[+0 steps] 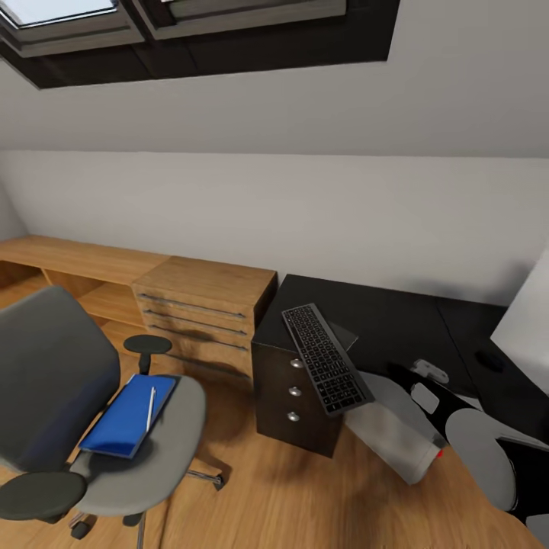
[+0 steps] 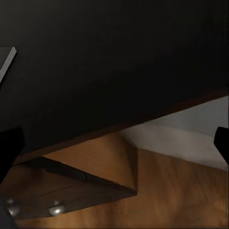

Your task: In the bedroom, organize the workspace by keeping the computer under the desk, ensuring the monitor is on the desk, placing the keyboard on the desk next to the monitor, placing the mouse on the desk next to the keyboard, moving the folder from the swivel chair onto the desk next to the mouse, stacking the notebook on top of the folder with the pen on top of the notebook, and positioning the swivel chair next to the desk.

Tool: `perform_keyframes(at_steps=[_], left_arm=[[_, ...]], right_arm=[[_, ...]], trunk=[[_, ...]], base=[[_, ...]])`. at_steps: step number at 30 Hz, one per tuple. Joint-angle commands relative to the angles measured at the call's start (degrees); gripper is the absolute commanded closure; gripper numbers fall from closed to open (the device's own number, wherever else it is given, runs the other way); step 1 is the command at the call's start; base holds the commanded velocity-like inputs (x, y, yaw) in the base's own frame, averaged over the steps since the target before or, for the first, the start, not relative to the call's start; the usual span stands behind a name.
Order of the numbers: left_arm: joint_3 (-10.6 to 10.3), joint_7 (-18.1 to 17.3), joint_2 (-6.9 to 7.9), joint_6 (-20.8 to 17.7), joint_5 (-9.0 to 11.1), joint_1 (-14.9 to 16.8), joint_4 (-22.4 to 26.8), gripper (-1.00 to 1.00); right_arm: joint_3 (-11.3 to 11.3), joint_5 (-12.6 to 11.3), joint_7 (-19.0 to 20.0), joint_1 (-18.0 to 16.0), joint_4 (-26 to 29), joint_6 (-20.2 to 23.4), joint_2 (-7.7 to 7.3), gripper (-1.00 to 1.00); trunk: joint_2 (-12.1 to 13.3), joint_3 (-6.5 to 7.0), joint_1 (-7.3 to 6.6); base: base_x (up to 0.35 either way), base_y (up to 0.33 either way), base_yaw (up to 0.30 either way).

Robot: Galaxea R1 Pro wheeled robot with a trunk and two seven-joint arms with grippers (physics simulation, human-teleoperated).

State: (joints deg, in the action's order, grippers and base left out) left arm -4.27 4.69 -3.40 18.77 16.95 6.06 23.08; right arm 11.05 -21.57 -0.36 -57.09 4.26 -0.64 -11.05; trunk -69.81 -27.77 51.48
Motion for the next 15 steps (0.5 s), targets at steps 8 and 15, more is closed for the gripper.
perform_keyframes(at_steps=[8, 15], left_arm=[[-0.4, 0.5, 0.03, 0.2, 0.2, 0.0, 0.0, -1.0], [-0.4, 0.5, 0.0, 0.2, 0.2, 0.0, 0.0, -1.0]], right_arm=[[0.3, 0.0, 0.0, 0.2, 0.0, -1.0, 0.08, -1.0], [0.3, 0.1, 0.0, 0.3, 0.0, -1.7, 0.26, -1.0]], trunk=[[0.0, 0.08, 0.0], [0.0, 0.09, 0.0]], base=[[0.0, 0.01, -0.239], [0.0, 0.2, -0.126]])
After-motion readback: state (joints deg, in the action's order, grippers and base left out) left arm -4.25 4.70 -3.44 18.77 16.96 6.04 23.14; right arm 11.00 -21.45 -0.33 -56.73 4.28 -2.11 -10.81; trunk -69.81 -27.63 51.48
